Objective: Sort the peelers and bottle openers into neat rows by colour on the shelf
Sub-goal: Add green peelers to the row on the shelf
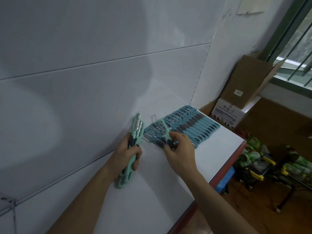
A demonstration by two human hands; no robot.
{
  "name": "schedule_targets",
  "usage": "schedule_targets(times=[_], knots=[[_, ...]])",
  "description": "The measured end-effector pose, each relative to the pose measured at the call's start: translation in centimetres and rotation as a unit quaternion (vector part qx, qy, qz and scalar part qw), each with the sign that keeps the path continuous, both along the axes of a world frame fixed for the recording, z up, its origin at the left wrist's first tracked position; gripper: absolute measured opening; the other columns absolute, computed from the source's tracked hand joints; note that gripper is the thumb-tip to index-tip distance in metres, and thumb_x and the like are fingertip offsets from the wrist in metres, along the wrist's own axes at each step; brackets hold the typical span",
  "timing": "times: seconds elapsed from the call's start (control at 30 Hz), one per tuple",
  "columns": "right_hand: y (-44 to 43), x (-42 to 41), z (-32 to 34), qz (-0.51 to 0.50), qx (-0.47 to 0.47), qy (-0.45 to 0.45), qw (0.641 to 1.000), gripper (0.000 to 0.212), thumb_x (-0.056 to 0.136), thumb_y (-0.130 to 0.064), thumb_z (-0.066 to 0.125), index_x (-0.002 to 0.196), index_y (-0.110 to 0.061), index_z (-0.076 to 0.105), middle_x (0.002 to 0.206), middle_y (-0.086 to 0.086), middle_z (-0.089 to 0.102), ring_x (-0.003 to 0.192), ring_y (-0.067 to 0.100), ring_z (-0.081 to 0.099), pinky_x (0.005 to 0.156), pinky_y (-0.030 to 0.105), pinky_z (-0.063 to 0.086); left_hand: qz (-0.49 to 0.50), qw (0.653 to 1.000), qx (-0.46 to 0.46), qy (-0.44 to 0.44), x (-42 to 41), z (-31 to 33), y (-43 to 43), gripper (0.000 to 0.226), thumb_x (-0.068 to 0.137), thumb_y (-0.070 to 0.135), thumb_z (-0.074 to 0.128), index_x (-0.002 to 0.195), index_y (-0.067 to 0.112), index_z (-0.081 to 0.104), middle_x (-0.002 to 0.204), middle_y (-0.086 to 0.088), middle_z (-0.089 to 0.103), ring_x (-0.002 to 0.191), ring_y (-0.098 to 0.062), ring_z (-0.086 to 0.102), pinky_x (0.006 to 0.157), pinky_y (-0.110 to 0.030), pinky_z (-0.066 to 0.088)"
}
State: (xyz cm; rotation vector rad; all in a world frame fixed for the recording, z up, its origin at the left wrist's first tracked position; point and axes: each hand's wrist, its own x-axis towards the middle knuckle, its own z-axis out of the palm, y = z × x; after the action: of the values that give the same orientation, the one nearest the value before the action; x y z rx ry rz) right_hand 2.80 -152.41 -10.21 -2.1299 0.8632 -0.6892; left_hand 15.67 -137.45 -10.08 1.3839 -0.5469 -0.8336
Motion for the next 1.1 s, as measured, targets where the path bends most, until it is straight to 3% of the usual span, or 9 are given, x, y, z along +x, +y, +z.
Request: schedule_targets(times=[0.1, 0.17, 0.23, 0.3, 0.47, 0.7, 0.83, 1.0, 1.1], knots=[[-0.2, 0.0, 0.1, 0.037, -0.08, 0.039, 0.995, 0.042, 0.089, -0.011, 0.071, 0.129, -0.02, 0.063, 0.117, -0.003, 0.06, 0.101, 0.013, 0.058, 0.087, 0.021, 0.05, 0.017, 0.999, -0.021, 0.027, -0.2, 0.0, 0.2, 0.035, 0.074, 0.009, 0.063, 0.107, 0.01, 0.052, 0.075, -0.017, 0.048, 0.047, -0.024, 0.043, 0.046, -0.03, 0.039], [-0.4, 0.1, 0.1, 0.059, -0.144, 0.047, 0.987, 0.036, 0.087, -0.01, 0.071, 0.121, -0.02, 0.064, 0.113, -0.001, 0.066, 0.096, 0.018, 0.061, 0.083, 0.032, 0.054, 0.019, 0.999, -0.033, 0.036, -0.4, 0.0, 0.5, 0.04, 0.07, 0.014, 0.069, 0.107, 0.014, 0.056, 0.079, -0.017, 0.051, 0.048, -0.023, 0.043, 0.046, -0.03, 0.039], [-0.7, 0.5, -0.2, 0.081, -0.198, 0.052, 0.975, 0.027, 0.082, -0.006, 0.072, 0.106, -0.017, 0.068, 0.1, 0.002, 0.069, 0.085, 0.022, 0.062, 0.073, 0.039, 0.056, 0.014, 0.998, -0.045, 0.034, -0.7, -0.2, 1.2, 0.032, 0.065, 0.021, 0.072, 0.095, 0.021, 0.061, 0.079, -0.016, 0.051, 0.047, -0.023, 0.043, 0.046, -0.03, 0.039], [-0.7, 1.1, -0.8, 0.098, -0.226, 0.066, 0.967, 0.022, 0.078, -0.005, 0.07, 0.097, -0.017, 0.071, 0.092, 0.001, 0.07, 0.082, 0.024, 0.062, 0.068, 0.038, 0.054, 0.02, 0.998, -0.056, 0.033, -1.0, -0.4, 1.8, 0.031, 0.063, 0.024, 0.073, 0.091, 0.023, 0.06, 0.079, -0.017, 0.051, 0.046, -0.023, 0.043, 0.046, -0.03, 0.039], [-0.1, 2.3, -2.2, 0.095, -0.294, 0.073, 0.948, 0.012, 0.079, -0.008, 0.072, 0.082, -0.02, 0.072, 0.077, -0.005, 0.069, 0.074, 0.02, 0.053, 0.06, 0.029, 0.04, 0.064, 0.995, -0.054, 0.049, -1.2, -0.7, 1.9, 0.066, 0.059, 0.025, 0.073, 0.115, 0.001, 0.048, 0.081, -0.017, 0.05, 0.045, -0.023, 0.042, 0.046, -0.03, 0.038], [-0.5, 2.3, -3.4, 0.112, -0.29, 0.036, 0.95, 0.007, 0.087, -0.014, 0.074, 0.092, -0.016, 0.078, 0.083, 0.0, 0.064, 0.079, 0.022, 0.053, 0.068, 0.033, 0.046, 0.049, 0.997, -0.05, 0.033, -1.0, -1.0, 1.9, 0.054, 0.063, 0.026, 0.072, 0.109, 0.007, 0.05, 0.079, -0.016, 0.05, 0.046, -0.024, 0.043, 0.047, -0.031, 0.039], [-0.3, 2.0, -3.3, 0.101, -0.265, 0.047, 0.958, 0.012, 0.086, -0.011, 0.07, 0.094, -0.018, 0.075, 0.085, -0.002, 0.06, 0.081, 0.02, 0.052, 0.072, 0.035, 0.048, 0.036, 0.998, -0.046, 0.025, -0.7, -1.1, 2.0, 0.037, 0.074, 0.013, 0.065, 0.11, 0.012, 0.055, 0.08, -0.016, 0.05, 0.048, -0.024, 0.043, 0.048, -0.031, 0.04], [-0.4, 1.3, -3.4, 0.092, -0.266, 0.057, 0.958, 0.011, 0.085, -0.016, 0.07, 0.094, -0.022, 0.073, 0.087, -0.005, 0.063, 0.083, 0.019, 0.053, 0.072, 0.038, 0.049, 0.025, 0.998, -0.049, 0.039, -0.6, -1.1, 2.0, 0.048, 0.065, 0.024, 0.071, 0.108, 0.01, 0.055, 0.079, -0.015, 0.05, 0.048, -0.024, 0.043, 0.05, -0.032, 0.039], [-0.7, 1.0, -3.4, 0.079, -0.264, 0.064, 0.959, 0.012, 0.084, -0.021, 0.072, 0.095, -0.024, 0.073, 0.09, -0.007, 0.066, 0.087, 0.018, 0.053, 0.074, 0.039, 0.048, 0.02, 0.998, -0.05, 0.041, -0.4, -1.2, 2.0, 0.036, 0.072, 0.016, 0.067, 0.107, 0.012, 0.056, 0.08, -0.016, 0.051, 0.048, -0.024, 0.043, 0.05, -0.032, 0.039]])
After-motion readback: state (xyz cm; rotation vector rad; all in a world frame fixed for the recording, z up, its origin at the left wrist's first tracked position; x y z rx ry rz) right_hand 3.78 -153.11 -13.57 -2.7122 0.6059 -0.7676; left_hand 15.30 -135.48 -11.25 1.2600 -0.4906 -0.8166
